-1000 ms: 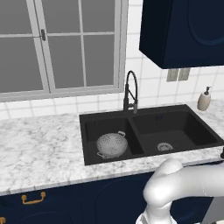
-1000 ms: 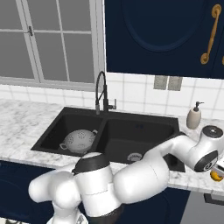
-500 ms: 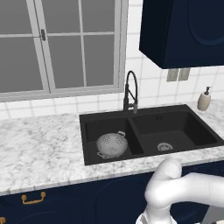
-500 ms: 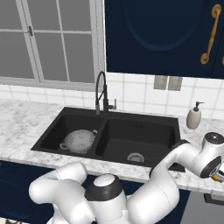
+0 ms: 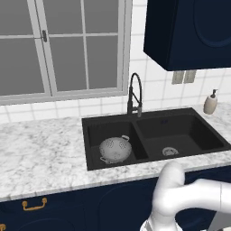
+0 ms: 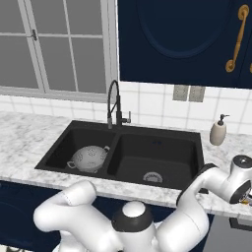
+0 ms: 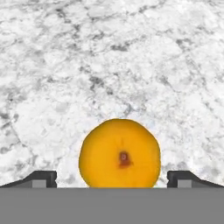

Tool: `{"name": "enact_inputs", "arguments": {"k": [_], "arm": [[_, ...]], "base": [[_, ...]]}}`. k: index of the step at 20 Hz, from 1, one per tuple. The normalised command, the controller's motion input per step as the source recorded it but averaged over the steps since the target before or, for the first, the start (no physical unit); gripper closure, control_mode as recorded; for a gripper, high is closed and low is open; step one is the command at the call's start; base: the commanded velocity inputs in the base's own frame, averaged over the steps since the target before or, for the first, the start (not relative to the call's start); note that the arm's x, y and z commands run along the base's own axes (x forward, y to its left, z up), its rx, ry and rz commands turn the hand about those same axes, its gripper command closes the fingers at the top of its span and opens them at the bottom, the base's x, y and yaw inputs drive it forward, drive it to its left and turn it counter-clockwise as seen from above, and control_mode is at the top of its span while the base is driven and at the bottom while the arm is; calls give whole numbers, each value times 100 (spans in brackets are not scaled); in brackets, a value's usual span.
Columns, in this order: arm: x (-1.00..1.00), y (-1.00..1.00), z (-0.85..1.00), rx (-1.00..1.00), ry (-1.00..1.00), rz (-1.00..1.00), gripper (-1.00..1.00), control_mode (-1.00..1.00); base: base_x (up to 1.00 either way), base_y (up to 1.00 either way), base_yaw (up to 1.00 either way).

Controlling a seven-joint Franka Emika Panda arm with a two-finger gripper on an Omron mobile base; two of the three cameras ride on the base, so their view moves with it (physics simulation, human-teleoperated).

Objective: Put the colander in the sink, put the tangerine in the colander, and turn on the sink faucet and pour water over the colander.

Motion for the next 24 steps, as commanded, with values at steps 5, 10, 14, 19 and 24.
{"name": "enact_inputs", "arguments": {"k": [5, 10, 14, 19, 24], "arm": [[33, -38, -22, 0, 1, 0, -100, -100], [10, -18, -21, 0, 3, 0, 100, -100], [-16, 4, -22, 0, 6, 0, 100, -100], [-48, 15, -37, 1, 8, 0, 100, -100], [-46, 56, -2, 3, -2, 0, 100, -100]], "base": [[0, 0, 0], [0, 0, 0], [0, 0, 0], [0, 0, 0], [0, 0, 0]]}}
